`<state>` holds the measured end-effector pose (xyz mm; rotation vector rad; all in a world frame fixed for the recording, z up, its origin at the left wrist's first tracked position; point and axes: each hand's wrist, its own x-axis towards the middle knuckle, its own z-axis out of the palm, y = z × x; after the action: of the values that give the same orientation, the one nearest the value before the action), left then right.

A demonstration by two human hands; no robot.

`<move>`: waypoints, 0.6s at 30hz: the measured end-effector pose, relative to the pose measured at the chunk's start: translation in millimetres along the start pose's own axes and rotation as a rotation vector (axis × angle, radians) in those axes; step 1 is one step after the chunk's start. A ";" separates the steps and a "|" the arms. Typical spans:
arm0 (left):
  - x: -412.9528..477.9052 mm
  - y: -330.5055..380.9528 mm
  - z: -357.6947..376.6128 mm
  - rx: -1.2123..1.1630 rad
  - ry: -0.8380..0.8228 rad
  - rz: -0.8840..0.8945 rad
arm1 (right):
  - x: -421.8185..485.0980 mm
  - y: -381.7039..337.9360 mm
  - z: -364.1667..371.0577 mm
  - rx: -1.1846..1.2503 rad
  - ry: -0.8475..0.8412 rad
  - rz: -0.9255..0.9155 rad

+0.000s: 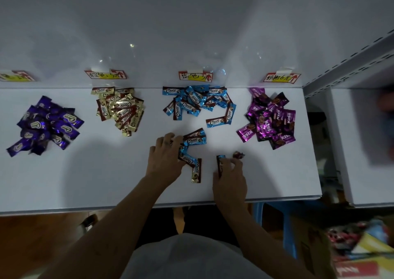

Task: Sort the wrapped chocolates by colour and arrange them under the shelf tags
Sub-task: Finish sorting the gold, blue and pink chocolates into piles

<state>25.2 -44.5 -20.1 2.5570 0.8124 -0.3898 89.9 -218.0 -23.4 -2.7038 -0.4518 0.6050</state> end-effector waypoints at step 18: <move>42.8 -6.3 -23.9 -0.160 -0.165 -0.097 | 60.1 -52.6 -27.0 0.215 -0.123 0.030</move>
<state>58.4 -7.9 -17.7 2.3098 0.8712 -0.5361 141.7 -155.3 -1.2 -2.4832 -0.3554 0.7845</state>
